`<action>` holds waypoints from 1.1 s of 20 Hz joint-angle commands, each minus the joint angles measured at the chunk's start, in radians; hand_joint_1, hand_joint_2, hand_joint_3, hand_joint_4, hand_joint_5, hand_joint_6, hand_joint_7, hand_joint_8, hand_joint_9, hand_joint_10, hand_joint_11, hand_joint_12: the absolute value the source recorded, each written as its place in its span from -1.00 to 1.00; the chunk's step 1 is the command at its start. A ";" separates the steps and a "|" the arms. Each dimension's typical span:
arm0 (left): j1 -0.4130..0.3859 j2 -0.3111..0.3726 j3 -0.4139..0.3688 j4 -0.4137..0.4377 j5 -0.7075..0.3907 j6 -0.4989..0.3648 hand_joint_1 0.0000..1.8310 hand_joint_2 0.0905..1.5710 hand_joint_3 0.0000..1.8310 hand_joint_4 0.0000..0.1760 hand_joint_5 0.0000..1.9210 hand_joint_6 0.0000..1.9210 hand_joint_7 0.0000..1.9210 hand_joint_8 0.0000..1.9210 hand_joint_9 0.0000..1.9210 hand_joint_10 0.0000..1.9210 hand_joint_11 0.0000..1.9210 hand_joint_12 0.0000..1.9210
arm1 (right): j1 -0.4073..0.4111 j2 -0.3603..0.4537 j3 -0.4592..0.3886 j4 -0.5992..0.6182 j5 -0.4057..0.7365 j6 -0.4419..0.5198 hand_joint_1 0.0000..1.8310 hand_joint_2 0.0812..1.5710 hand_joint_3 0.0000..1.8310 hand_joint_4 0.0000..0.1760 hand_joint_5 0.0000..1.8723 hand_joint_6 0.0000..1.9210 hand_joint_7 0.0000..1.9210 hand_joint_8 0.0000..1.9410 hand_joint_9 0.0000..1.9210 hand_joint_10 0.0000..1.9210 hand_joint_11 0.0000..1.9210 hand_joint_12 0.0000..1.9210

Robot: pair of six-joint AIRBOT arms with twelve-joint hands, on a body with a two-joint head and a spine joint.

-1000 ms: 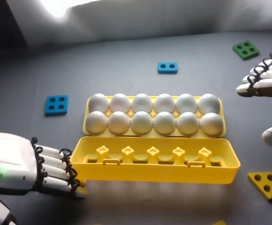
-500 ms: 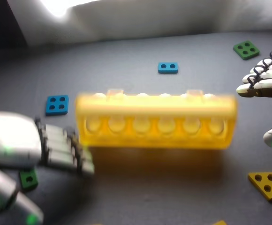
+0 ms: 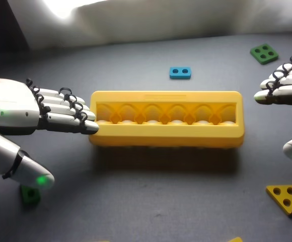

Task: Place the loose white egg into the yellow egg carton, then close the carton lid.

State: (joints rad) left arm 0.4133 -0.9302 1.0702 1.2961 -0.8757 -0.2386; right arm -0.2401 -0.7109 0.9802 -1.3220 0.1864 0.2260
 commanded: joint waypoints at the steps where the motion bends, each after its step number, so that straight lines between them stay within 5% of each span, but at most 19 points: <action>1: -0.009 0.021 0.001 -0.056 -0.052 -0.007 -1.00 0.34 -1.00 -1.00 -0.94 -1.00 -0.96 -1.00 -0.99 -1.00 -1.00 -1.00 | 0.005 0.014 0.003 0.022 0.020 -0.001 -1.00 0.33 -1.00 -1.00 -0.89 -0.99 -0.97 -0.99 -1.00 -1.00 -1.00 -1.00; 10: 0.018 0.237 -0.130 -0.033 -0.197 0.040 -1.00 0.35 -1.00 -1.00 -0.96 -1.00 -0.97 -1.00 -1.00 -1.00 -1.00 -1.00 | 0.005 0.015 0.000 0.022 0.063 -0.004 -1.00 0.32 -1.00 -1.00 -0.90 -1.00 -0.98 -1.00 -1.00 -1.00 -1.00 -1.00; 18: 0.048 0.418 -0.206 -0.027 -0.271 0.098 -1.00 0.34 -1.00 -1.00 -0.96 -1.00 -0.98 -1.00 -1.00 -1.00 -1.00 -1.00 | -0.001 0.014 0.000 0.022 0.411 -0.194 -1.00 0.33 -1.00 -1.00 -0.87 -0.99 -0.95 -0.99 -1.00 -1.00 -1.00 -1.00; 22: 0.047 0.427 -0.189 -0.037 -0.258 0.133 -1.00 0.34 -1.00 -1.00 -0.96 -1.00 -0.98 -1.00 -1.00 -1.00 -1.00 -1.00 | -0.008 0.014 0.001 0.030 0.580 -0.210 -1.00 0.33 -1.00 -1.00 -0.89 -1.00 -0.97 -1.00 -1.00 -1.00 -1.00 -1.00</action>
State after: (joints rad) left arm 0.4664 -0.5194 0.8722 1.3327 -1.0897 -0.1055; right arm -0.2546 -0.7105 0.9802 -1.3434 0.6823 0.0177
